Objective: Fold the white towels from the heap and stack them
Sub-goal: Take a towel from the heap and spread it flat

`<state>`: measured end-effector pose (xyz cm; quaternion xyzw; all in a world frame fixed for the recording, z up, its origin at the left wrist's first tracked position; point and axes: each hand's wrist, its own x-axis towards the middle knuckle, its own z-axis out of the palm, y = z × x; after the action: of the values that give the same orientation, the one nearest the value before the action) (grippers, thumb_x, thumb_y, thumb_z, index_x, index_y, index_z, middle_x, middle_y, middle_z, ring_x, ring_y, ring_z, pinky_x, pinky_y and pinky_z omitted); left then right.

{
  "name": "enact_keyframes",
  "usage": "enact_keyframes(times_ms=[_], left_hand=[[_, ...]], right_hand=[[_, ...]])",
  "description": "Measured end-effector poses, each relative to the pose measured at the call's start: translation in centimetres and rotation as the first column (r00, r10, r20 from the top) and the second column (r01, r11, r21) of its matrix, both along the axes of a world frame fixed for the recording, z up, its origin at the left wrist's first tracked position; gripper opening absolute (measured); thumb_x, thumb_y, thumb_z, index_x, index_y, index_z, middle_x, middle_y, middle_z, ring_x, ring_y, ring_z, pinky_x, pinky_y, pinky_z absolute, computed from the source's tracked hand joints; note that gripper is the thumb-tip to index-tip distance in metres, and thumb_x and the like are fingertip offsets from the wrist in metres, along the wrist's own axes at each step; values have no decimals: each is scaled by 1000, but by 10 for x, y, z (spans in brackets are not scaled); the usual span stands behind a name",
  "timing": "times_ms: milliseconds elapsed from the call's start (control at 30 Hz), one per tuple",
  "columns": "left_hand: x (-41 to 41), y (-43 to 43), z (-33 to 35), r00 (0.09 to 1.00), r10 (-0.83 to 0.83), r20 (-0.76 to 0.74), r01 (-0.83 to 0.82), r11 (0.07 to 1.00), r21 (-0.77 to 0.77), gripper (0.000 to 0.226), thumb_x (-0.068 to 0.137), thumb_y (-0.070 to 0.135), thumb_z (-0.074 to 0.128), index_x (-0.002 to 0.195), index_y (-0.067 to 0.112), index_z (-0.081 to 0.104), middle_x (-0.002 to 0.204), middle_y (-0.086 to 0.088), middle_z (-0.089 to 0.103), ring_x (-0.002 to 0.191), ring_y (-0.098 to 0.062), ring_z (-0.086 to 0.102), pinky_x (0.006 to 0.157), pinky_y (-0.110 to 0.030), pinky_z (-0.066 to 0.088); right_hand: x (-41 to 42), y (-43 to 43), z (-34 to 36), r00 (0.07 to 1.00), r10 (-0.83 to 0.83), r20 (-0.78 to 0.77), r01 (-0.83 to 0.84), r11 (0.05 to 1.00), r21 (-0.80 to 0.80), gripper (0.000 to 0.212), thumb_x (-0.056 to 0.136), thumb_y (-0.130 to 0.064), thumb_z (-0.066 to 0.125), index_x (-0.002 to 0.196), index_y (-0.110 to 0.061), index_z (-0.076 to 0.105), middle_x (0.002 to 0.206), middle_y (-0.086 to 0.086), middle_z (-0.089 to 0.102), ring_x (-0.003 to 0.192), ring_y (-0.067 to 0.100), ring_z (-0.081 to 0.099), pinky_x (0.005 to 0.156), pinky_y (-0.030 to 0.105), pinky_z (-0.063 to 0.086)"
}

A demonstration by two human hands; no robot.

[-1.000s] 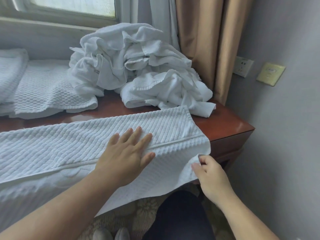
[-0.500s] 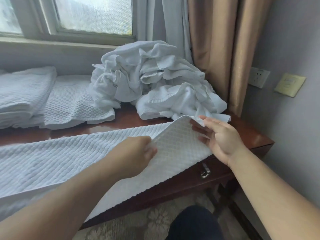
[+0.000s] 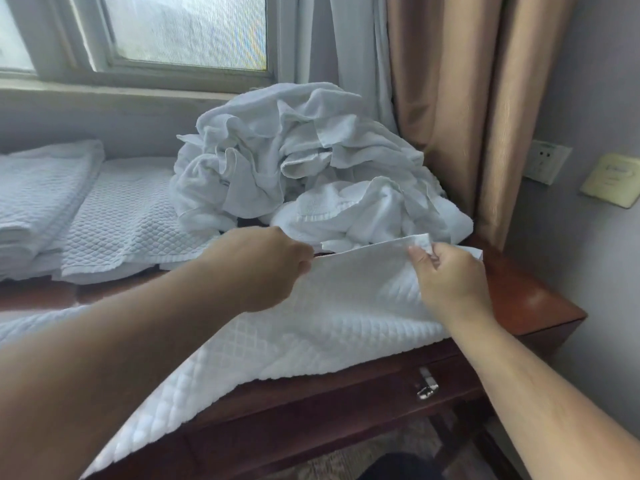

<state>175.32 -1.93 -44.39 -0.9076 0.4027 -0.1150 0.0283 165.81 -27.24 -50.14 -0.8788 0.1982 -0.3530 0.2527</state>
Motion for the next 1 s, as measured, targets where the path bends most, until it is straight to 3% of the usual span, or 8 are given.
enact_keyframes(times_ms=[167,300,400,500,600,733,933,1000], left_hand=[[36,-27,-5,990,-140,35,133,979,151,28,107,43,33,112,30,56,84,7,56,71,-20,52,58,-32,38],[46,-33,-49,985,-143,-92,156,975,160,27,104,49,31,94,26,39,77,7,51,66,-21,49,62,-36,43],[51,-28,-72,982,-160,-101,159,987,-14,27,103,46,33,93,22,38,75,4,52,68,-26,53,62,-38,45],[52,-24,-76,976,-176,-128,161,979,-122,25,103,44,34,92,23,41,73,7,50,68,-24,52,60,-36,41],[52,-20,-67,952,-119,-284,61,977,-203,27,103,45,33,101,25,50,83,5,59,76,-23,56,67,-38,47],[47,13,-52,912,-35,-409,-114,936,-334,32,101,52,32,103,31,56,91,9,60,82,-10,56,73,-35,49],[26,107,-37,937,149,-316,-274,875,-398,25,99,46,40,98,34,62,88,18,61,83,-2,55,67,-26,41],[17,145,-32,921,216,-325,-342,848,-404,26,97,45,44,96,32,66,86,16,64,82,-5,57,68,-30,43]], right_hand=[[22,-21,3,974,-139,-181,140,990,-4,52,98,-46,58,58,-14,47,57,0,53,55,17,50,48,28,25],[24,-19,-21,899,-158,-409,179,984,13,32,94,-50,59,79,-21,58,78,-4,62,75,21,60,61,33,41],[19,-10,-27,939,-277,-205,222,941,-255,33,85,-44,73,93,-19,53,96,1,60,93,28,58,78,42,42],[20,24,-18,999,37,14,-30,940,-341,25,88,-33,72,77,-20,54,76,-10,54,72,12,53,68,26,37],[22,57,-23,925,312,-219,-317,948,9,35,96,-41,56,64,-27,50,64,-12,54,66,5,53,58,14,36],[21,72,-24,812,382,-442,-457,886,-74,28,99,-43,50,83,-24,62,88,-13,56,89,4,50,75,15,36],[21,152,-1,621,759,-198,-783,586,-208,16,95,-31,67,96,-17,75,99,-5,69,98,14,61,90,32,48],[23,185,5,514,819,-255,-849,442,-291,33,86,-41,78,110,-20,74,120,-2,66,116,19,58,103,36,46]])
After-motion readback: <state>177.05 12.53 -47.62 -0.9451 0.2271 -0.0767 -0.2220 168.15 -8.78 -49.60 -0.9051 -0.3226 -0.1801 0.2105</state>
